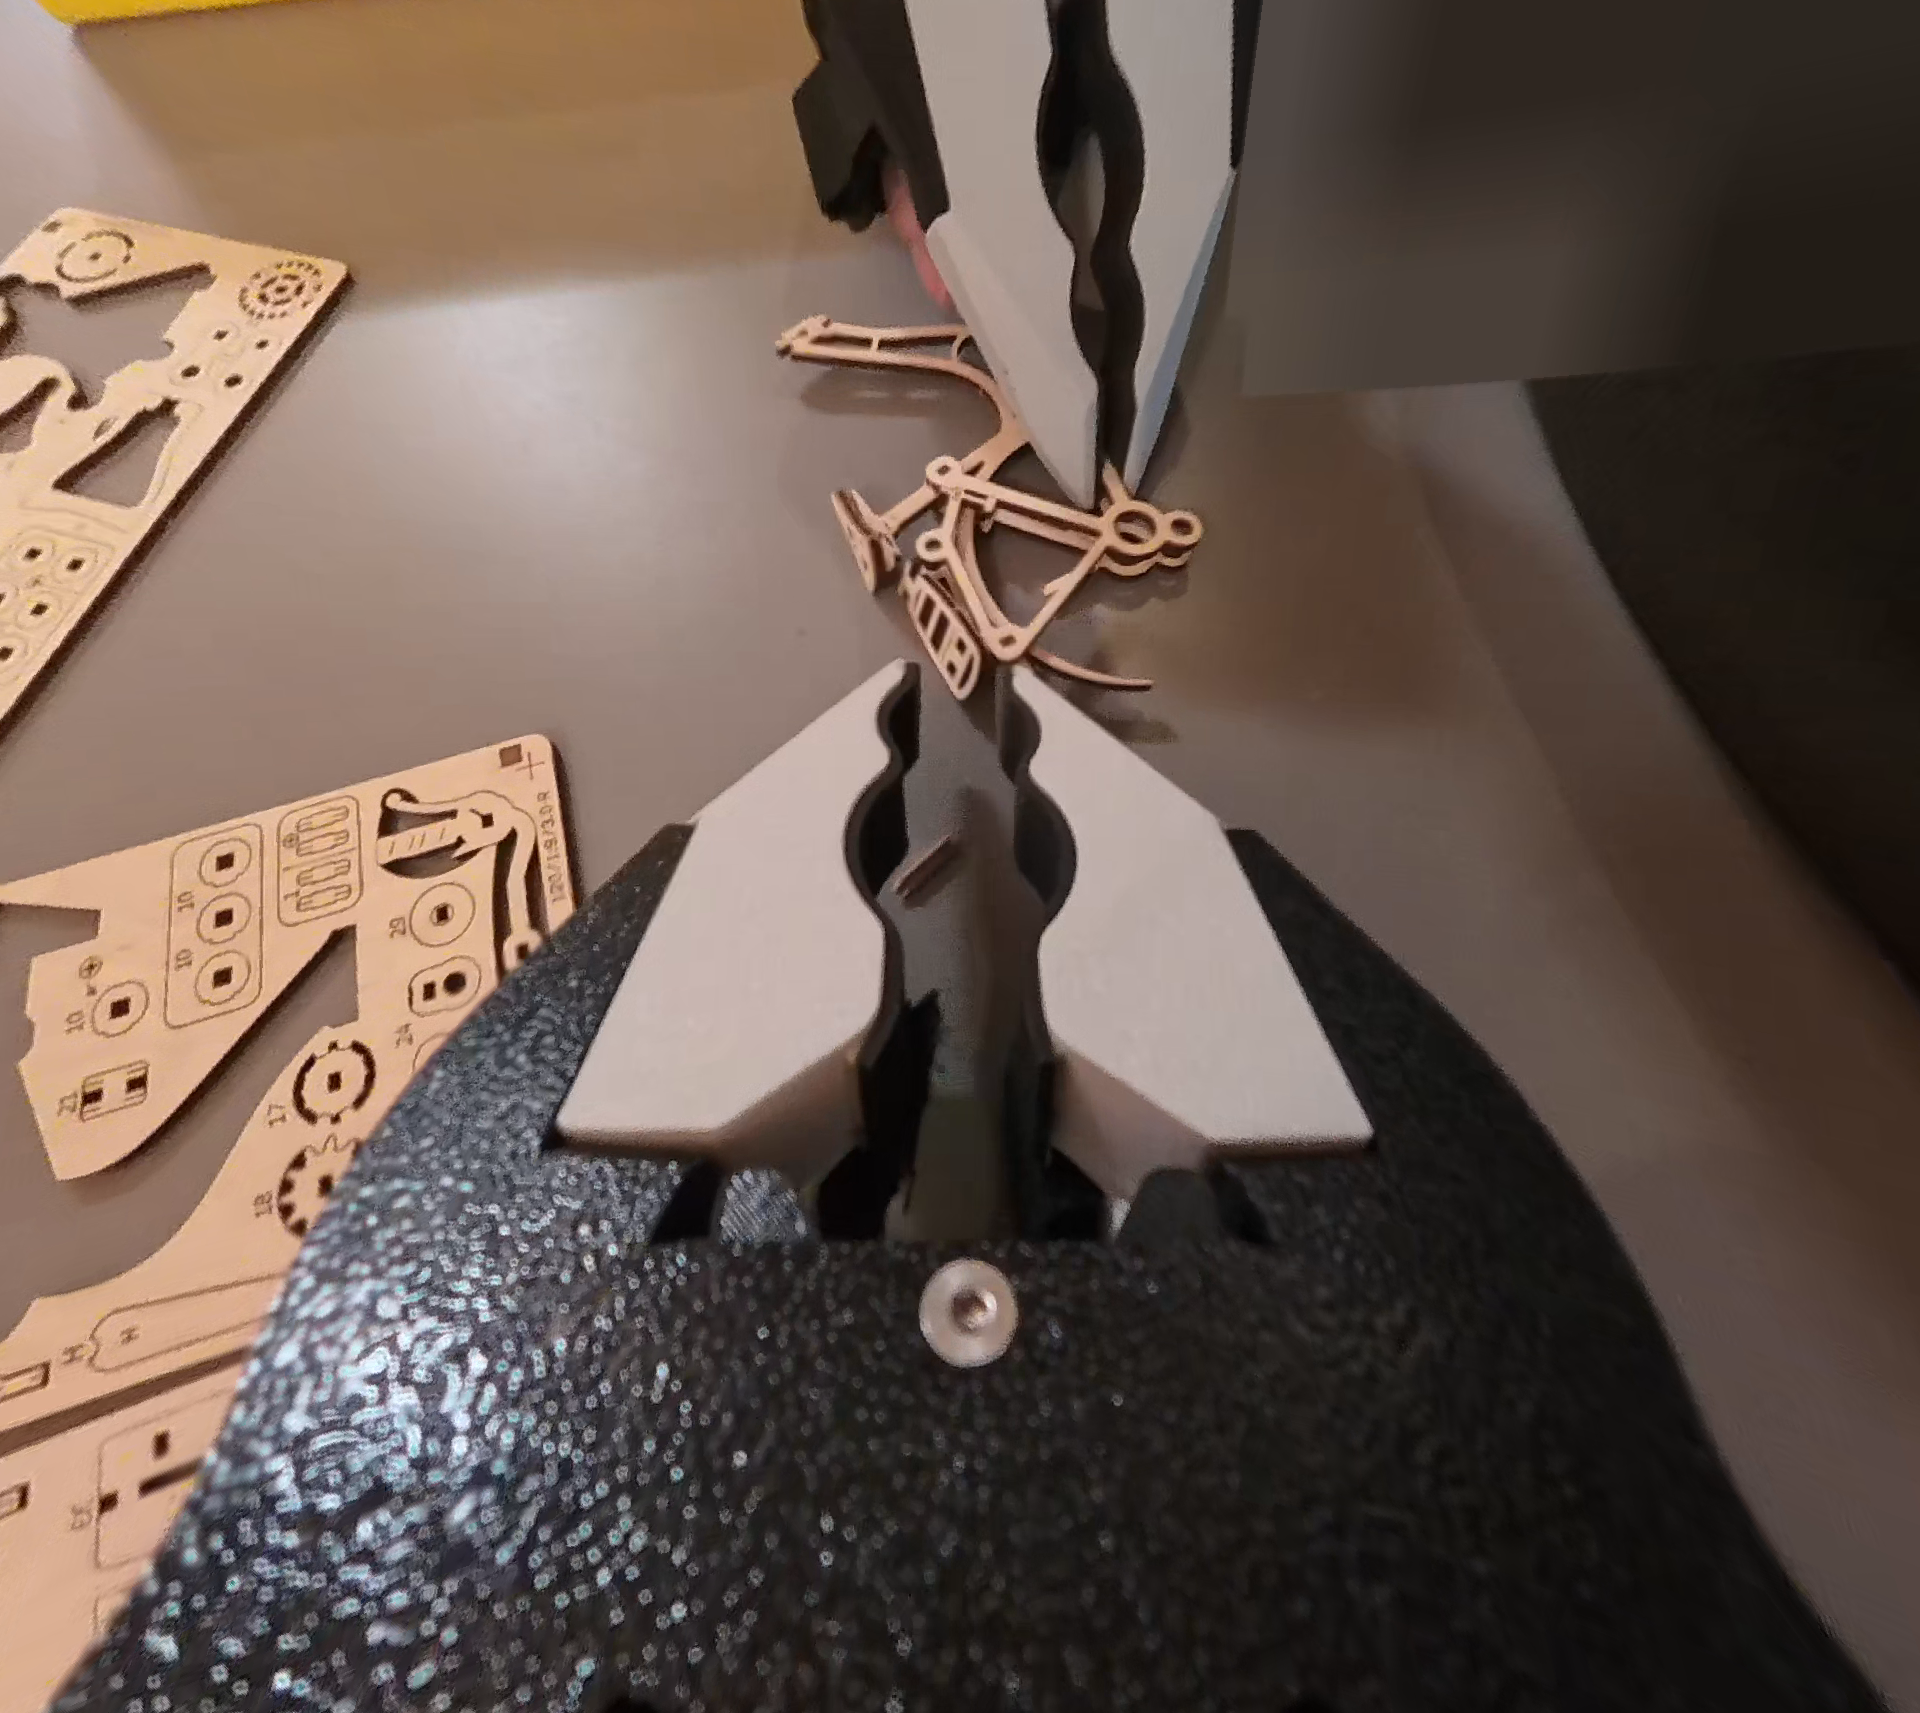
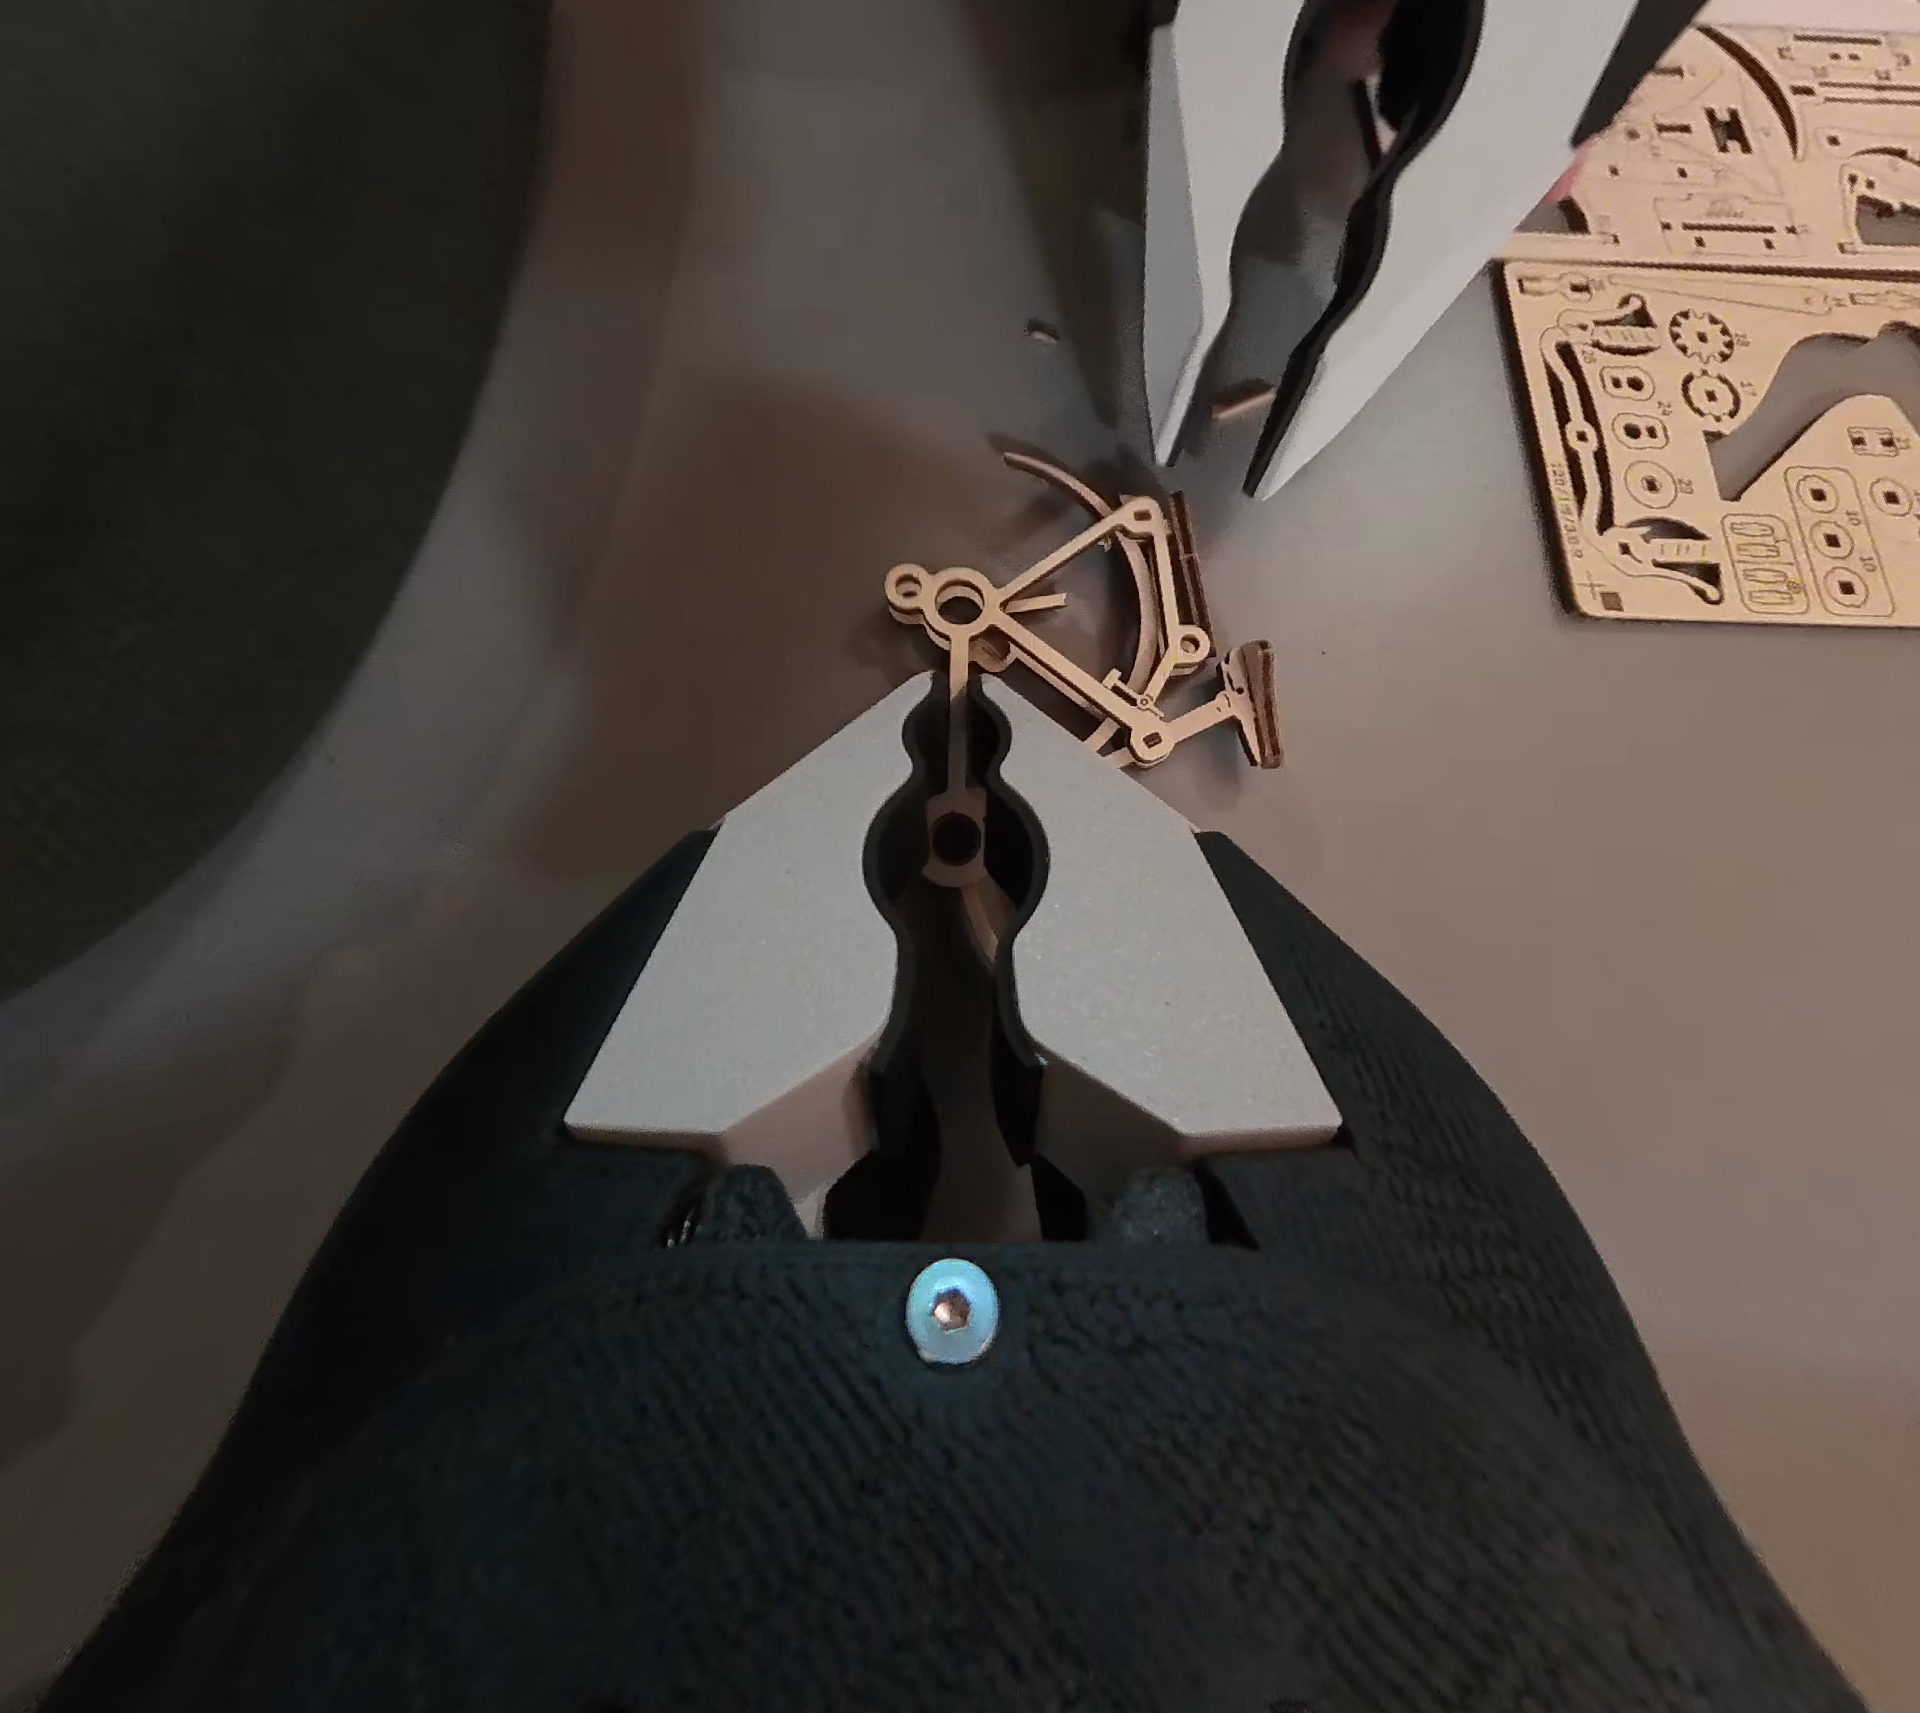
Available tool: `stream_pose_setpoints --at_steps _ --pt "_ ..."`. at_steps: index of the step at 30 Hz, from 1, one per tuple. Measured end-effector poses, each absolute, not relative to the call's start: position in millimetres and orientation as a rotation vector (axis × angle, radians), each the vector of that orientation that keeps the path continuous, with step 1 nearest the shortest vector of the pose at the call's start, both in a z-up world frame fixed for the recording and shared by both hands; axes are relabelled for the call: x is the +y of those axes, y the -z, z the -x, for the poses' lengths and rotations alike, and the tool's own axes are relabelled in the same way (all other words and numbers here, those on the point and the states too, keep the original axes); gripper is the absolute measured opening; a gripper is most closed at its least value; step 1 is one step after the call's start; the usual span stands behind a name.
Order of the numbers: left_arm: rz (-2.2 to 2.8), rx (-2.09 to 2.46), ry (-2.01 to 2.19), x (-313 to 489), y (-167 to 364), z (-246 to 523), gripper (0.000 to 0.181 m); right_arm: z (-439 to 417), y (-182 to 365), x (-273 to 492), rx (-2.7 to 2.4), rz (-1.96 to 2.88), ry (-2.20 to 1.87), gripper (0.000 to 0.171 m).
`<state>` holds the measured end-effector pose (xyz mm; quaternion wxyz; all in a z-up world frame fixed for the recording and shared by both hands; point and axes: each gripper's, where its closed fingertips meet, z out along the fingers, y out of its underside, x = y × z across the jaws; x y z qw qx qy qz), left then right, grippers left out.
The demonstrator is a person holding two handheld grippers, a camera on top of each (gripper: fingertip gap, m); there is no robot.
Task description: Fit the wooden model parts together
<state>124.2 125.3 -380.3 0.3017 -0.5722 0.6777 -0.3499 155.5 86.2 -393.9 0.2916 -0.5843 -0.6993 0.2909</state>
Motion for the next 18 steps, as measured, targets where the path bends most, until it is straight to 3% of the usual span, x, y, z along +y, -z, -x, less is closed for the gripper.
stream_pose_setpoints --at_steps 1,4,8,18 --pt "1.505 1.803 0.940 123.9 379.9 -124.8 0.013 -155.1 393.7 84.4 -1.867 1.543 -0.789 0.001" --pt "1.505 1.847 0.976 118.8 385.4 -125.1 0.014 -154.7 393.5 82.2 -1.868 1.527 -0.817 0.001" --pt "1.486 1.879 0.971 115.1 387.3 -124.8 0.002 -154.8 393.5 82.1 -1.868 1.529 -0.822 0.002" --pt "1.572 1.838 1.002 114.5 388.3 -125.0 0.001 -155.3 393.2 81.8 -1.870 1.520 -0.815 0.001"
